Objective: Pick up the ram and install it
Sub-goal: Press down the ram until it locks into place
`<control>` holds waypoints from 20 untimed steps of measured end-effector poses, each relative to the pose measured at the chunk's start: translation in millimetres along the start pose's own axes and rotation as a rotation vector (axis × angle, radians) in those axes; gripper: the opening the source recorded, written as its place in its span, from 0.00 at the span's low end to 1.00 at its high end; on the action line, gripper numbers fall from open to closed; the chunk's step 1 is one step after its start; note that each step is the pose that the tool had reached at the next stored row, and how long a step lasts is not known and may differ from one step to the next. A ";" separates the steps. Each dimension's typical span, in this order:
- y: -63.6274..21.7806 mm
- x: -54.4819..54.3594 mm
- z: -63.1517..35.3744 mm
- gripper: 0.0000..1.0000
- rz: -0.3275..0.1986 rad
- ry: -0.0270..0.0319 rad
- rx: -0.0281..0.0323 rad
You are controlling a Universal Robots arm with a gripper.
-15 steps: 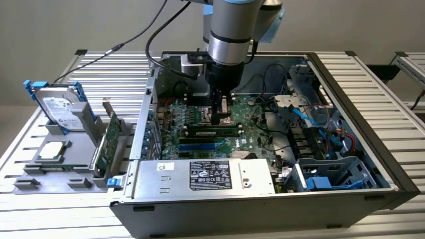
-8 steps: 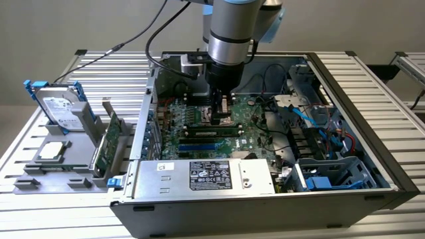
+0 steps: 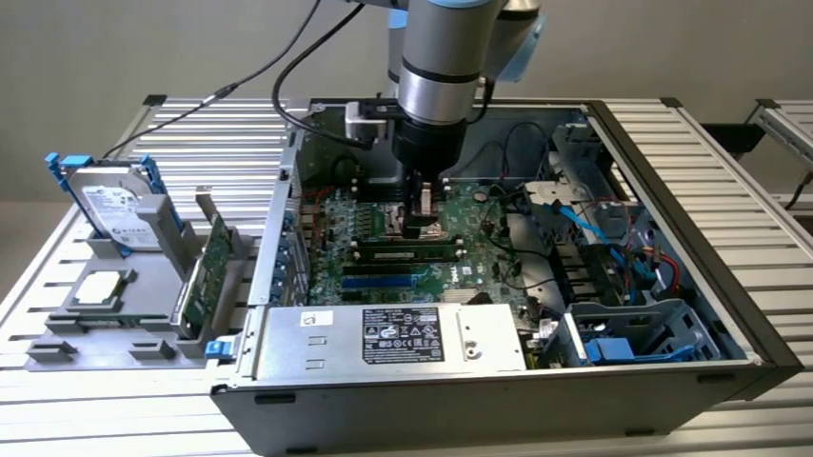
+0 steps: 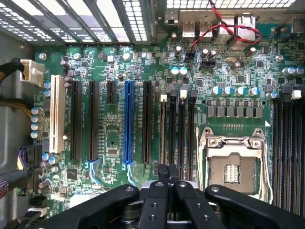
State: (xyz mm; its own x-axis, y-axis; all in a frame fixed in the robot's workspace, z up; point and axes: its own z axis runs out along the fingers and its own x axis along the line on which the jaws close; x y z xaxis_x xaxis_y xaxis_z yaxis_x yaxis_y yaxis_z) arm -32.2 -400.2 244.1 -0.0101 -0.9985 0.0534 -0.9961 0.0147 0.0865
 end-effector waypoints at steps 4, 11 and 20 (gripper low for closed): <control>0.0 0.0 0.0 0.11 0.048 -0.0015 -0.0025; 0.0 0.0 0.0 0.11 0.133 -0.0070 -0.0039; 0.0 0.0 0.2 0.11 0.254 -0.0178 -0.0038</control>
State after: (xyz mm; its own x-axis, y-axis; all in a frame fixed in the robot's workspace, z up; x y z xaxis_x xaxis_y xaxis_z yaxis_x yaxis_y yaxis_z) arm -32.2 -400.2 243.9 -0.2613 -0.9636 0.0563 -0.9612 0.2651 0.0763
